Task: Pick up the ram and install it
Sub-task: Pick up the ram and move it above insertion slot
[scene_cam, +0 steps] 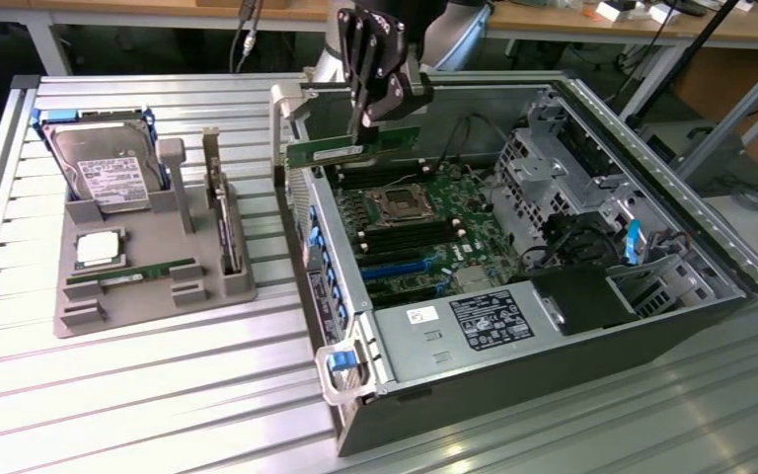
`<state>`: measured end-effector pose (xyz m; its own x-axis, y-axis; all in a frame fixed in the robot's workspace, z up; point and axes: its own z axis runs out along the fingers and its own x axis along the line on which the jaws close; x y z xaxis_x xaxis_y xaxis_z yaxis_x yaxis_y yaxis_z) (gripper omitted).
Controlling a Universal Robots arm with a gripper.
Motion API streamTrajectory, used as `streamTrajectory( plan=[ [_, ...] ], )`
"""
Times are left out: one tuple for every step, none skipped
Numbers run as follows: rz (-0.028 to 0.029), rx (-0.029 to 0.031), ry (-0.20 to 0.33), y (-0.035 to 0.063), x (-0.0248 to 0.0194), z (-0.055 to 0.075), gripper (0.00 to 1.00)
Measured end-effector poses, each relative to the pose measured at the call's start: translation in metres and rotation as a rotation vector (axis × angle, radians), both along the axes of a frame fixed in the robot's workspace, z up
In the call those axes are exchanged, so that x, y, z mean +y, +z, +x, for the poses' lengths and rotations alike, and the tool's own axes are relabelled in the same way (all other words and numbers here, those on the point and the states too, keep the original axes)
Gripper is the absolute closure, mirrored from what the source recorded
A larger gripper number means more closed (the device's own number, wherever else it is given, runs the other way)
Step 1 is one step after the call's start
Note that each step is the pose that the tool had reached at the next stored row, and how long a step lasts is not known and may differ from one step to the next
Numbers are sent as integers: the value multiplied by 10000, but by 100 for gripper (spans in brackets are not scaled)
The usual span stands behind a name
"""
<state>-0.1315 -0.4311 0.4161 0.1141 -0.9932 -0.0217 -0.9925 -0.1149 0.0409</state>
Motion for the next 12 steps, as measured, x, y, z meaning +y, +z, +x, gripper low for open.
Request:
streamTrajectory(
  plan=[
    [0, -1, 0, 0, 0, 19, 87],
    [0, -1, 0, 0, 0, 49, 87],
    [0, 0, 0, 0, 0, 71, 87],
    [0, -1, -1, 0, 0, 95, 87],
    [0, 0, 0, 0, 0, 112, 87],
    [0, 0, -1, 0, 0, 127, 87],
    [0, -1, 0, 0, 0, 138, 87],
    [0, 0, 0, 0, 0, 158, 87],
    [0, 0, 0, 0, 0, 178, 87],
    [-1, 0, 0, 0, 0, 198, 87],
    [-1, 0, -1, 0, 0, 230, 87],
    [-1, 0, 0, 0, 0, 256, 87]
  ],
)
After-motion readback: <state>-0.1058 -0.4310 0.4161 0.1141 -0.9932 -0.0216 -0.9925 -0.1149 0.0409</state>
